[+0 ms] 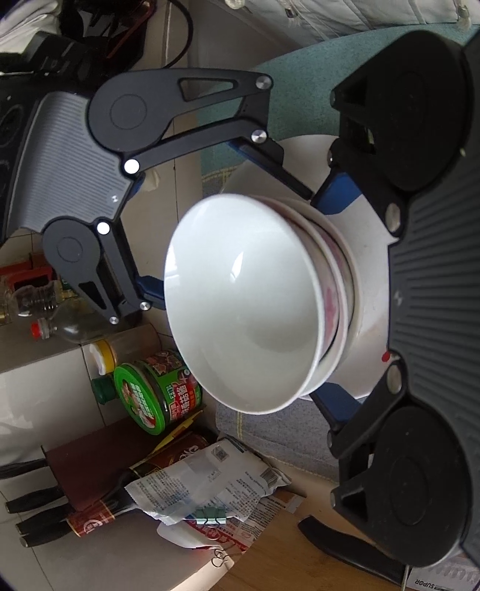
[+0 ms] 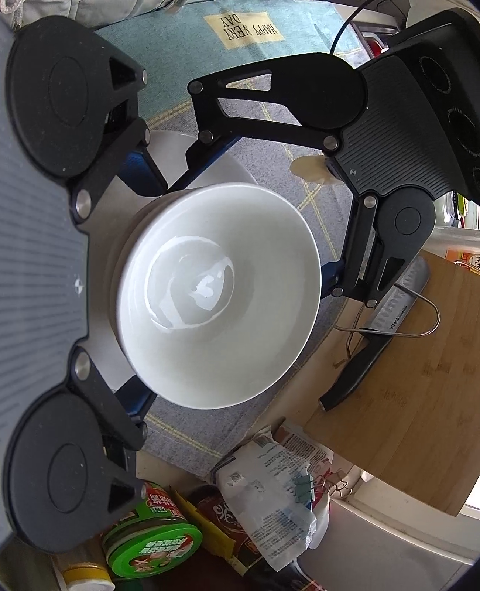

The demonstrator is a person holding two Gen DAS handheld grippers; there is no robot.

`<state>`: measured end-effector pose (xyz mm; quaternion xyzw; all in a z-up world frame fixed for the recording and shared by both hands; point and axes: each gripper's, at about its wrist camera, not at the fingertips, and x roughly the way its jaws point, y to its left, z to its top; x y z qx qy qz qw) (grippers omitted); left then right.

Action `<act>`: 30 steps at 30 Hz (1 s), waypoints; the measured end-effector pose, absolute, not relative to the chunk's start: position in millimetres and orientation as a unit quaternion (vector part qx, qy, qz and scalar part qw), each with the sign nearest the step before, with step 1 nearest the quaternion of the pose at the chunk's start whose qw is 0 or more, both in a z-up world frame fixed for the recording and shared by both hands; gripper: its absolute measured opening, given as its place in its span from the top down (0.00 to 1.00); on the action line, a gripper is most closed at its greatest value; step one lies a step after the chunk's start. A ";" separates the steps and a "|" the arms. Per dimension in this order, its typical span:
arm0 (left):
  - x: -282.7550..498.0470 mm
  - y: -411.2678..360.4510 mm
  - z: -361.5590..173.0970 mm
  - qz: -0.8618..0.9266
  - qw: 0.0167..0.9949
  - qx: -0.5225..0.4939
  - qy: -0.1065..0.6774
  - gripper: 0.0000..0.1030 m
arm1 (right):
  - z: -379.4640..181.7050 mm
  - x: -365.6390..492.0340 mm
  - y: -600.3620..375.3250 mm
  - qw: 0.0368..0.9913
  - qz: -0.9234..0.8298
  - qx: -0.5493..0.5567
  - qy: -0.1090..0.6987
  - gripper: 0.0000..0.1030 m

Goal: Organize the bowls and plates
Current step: 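Lower the bowls onto the plates and open both tools, then withdraw both tools away from the bowls and plates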

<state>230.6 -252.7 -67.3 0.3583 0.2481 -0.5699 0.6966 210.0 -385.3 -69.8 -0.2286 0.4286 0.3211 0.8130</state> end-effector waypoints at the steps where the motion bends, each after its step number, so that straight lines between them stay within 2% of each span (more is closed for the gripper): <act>1: 229.9 -251.8 -66.6 -0.568 0.699 0.358 0.248 0.04 | -69.6 210.0 -385.7 0.813 0.321 -0.227 0.429 0.00; 7: 220.2 -245.7 -66.1 -0.556 0.709 0.350 0.254 0.03 | -69.6 206.7 -384.2 0.818 0.312 -0.223 0.428 0.00; 19: 195.3 -212.4 -46.3 -0.466 0.806 0.245 0.270 0.03 | -64.0 192.9 -382.7 0.833 0.280 -0.207 0.429 0.00; 30: 156.5 -151.8 -30.2 -0.321 0.907 0.108 0.250 0.01 | -60.1 144.4 -367.2 0.878 0.086 -0.115 0.456 0.00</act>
